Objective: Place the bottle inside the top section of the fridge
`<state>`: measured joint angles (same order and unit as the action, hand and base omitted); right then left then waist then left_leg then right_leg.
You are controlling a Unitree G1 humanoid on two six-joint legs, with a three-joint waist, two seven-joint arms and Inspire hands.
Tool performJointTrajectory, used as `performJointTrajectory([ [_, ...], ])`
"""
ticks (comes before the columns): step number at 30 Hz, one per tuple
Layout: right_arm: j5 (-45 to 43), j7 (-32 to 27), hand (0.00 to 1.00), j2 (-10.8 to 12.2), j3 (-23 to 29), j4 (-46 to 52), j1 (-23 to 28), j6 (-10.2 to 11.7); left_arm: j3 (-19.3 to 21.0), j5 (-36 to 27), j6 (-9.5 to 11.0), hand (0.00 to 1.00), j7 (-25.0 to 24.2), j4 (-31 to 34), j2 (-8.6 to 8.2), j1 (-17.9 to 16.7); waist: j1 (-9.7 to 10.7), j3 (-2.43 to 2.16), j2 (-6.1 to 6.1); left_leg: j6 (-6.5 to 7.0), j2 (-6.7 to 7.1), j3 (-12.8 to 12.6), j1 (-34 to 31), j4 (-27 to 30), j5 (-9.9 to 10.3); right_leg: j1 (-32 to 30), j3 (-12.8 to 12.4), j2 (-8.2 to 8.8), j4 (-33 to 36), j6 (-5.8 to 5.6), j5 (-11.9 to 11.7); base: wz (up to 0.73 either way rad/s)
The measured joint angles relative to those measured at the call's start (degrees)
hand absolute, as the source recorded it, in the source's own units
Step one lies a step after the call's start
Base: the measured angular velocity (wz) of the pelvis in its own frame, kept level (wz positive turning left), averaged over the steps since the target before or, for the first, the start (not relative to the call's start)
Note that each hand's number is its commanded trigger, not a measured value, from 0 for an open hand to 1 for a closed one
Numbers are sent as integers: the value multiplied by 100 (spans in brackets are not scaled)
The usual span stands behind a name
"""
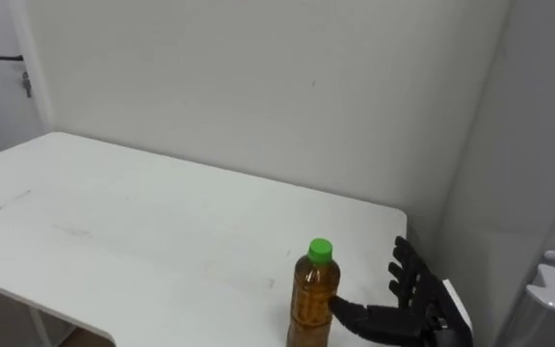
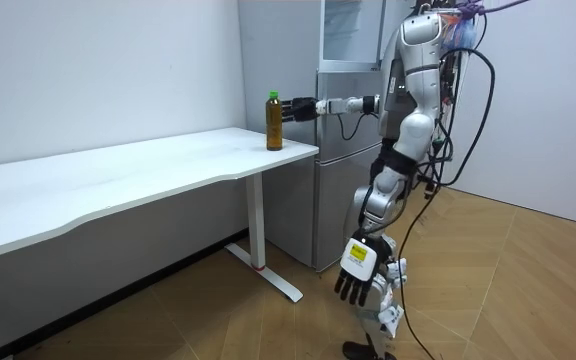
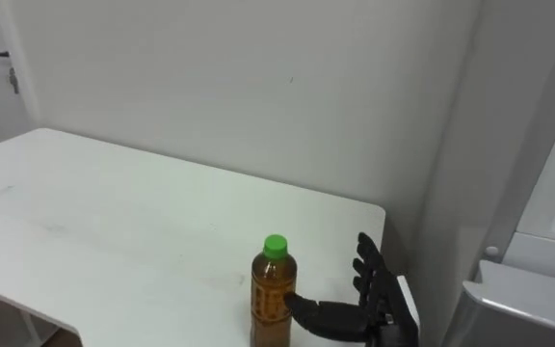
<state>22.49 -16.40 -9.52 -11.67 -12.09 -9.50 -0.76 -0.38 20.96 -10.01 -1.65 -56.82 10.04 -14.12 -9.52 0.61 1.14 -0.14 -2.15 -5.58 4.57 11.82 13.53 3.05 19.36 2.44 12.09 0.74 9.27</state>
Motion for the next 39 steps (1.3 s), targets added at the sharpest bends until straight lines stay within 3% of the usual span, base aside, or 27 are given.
performJointTrajectory([
  [7,-16,-234,0,-1,-113,-998,-557,-40,-212,-6,-155,0,1,439,-2,-192,-22,-6,-12,58,89,142,-32,-2,-39,5,173,109,69,-57,43,12],
  [12,-21,-353,0,-1,-117,-1079,-599,-57,-242,-7,-228,0,1,531,-2,-272,-48,-20,10,78,129,258,-81,23,-53,7,298,153,73,-94,66,13],
  [19,-78,-553,0,-22,-233,-1269,-624,-58,-268,-8,-216,0,1,533,-3,-289,-72,9,-31,78,130,268,-117,26,-52,-5,370,162,69,-101,71,2],
  [39,-120,-561,0,-71,-337,-1231,-614,-52,-266,-5,-117,0,1,533,-3,-331,-100,-13,-49,79,153,414,-92,30,-52,100,453,176,63,-113,78,3],
])
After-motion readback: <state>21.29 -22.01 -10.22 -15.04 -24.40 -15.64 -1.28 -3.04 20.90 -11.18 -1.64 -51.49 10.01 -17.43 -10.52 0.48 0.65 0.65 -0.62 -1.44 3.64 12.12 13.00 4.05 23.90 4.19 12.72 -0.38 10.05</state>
